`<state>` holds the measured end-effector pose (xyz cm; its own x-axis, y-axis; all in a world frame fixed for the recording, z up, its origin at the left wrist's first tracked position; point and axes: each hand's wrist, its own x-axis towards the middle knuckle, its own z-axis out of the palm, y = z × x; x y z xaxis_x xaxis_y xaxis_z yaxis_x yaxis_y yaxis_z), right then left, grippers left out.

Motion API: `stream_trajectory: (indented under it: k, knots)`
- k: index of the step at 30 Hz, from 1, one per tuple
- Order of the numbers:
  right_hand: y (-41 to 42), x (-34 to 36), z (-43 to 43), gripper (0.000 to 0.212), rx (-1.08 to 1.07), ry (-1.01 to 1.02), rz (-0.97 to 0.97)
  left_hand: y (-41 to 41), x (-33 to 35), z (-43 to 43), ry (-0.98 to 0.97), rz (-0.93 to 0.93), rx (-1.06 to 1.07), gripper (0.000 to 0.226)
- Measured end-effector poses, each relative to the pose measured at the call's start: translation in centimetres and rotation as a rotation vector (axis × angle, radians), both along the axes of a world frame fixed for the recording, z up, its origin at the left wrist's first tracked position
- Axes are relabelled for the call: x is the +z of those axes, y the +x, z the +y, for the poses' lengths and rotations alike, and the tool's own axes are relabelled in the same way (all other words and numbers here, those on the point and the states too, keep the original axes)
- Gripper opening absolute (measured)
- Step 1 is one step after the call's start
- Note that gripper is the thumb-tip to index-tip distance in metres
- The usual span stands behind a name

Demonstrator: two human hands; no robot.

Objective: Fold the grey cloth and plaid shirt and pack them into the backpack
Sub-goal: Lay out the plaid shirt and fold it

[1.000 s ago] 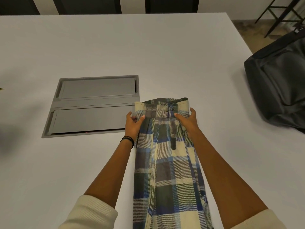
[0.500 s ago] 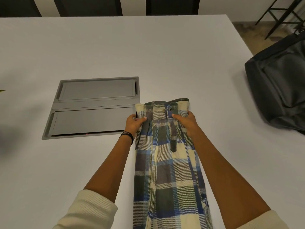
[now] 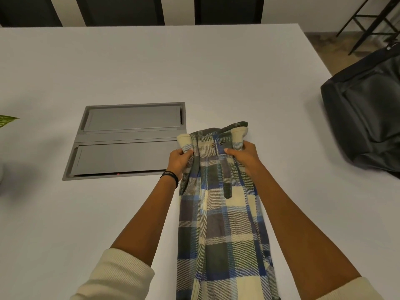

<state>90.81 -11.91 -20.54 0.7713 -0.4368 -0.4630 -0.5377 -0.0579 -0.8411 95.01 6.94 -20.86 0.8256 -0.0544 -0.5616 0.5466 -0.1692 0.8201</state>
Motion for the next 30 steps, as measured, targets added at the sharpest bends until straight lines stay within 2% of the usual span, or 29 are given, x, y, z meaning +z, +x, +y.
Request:
stream_trajectory:
  k: [10, 13, 17, 21, 30]
  knots:
    - [-3.0, 3.9, 0.4, 0.038, 0.090, -0.152, -0.127, -2.2, 3.1, 2.0, 0.074, -0.226, -0.034, 0.030]
    - [-4.1, 4.5, 0.7, 0.048, 0.075, -0.193, -0.135, -3.2, 4.0, 2.8, 0.086, -0.277, -0.075, 0.029]
    - [-6.2, 5.2, 1.0, 0.060, 0.032, -0.281, -0.182, -5.2, 5.5, 3.6, 0.074, -0.286, -0.142, 0.027]
    - [-8.9, 5.7, 1.4, 0.068, -0.021, -0.282, -0.210, -7.6, 7.1, 4.5, 0.084, -0.293, -0.217, 0.026]
    - [-14.9, 6.5, 2.6, 0.061, -0.124, -0.257, -0.251, -12.7, 8.9, 7.1, 0.078, -0.254, -0.357, 0.029]
